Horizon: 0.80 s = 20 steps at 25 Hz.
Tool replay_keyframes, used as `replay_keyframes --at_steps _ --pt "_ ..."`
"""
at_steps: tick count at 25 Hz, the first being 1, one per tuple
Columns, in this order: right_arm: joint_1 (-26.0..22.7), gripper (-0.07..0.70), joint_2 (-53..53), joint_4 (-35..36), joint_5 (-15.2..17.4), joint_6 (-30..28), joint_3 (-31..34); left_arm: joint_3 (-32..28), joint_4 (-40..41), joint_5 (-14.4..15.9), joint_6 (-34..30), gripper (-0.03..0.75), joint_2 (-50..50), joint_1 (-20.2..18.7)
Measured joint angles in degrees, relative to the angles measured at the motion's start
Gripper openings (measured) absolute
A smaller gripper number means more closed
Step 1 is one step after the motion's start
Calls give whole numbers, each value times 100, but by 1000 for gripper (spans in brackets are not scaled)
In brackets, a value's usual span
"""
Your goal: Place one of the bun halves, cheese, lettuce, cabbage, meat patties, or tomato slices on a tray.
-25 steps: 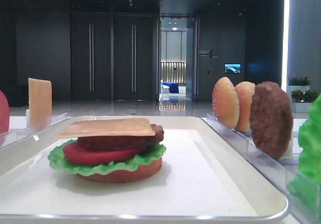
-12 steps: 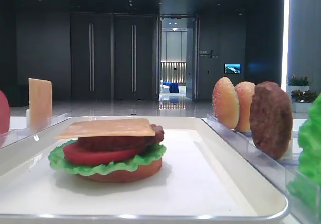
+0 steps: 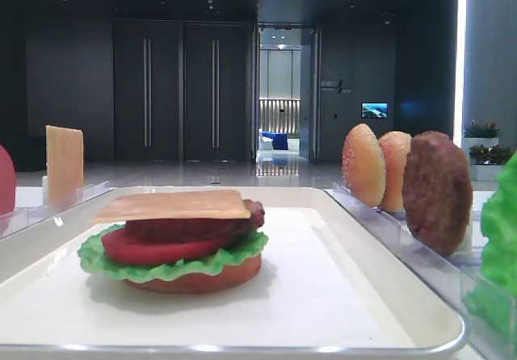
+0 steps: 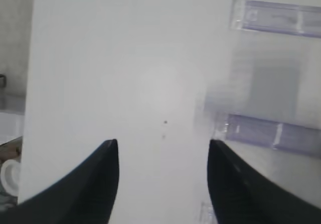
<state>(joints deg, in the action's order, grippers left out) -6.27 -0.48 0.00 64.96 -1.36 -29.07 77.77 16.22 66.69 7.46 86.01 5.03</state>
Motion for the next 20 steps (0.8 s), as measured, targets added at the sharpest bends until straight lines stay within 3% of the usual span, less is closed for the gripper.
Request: replay_keyframes --at_steps 5,13,20 --pt "0 538 0 0 0 0 0 -572 29 9 -64 429 -547 371" --pt "0 538 0 0 0 0 0 -3105 -685 -97 -70 429 -3240 373" --pt "0 538 0 0 0 0 0 -4727 -919 -248 -162 429 -5316 373"
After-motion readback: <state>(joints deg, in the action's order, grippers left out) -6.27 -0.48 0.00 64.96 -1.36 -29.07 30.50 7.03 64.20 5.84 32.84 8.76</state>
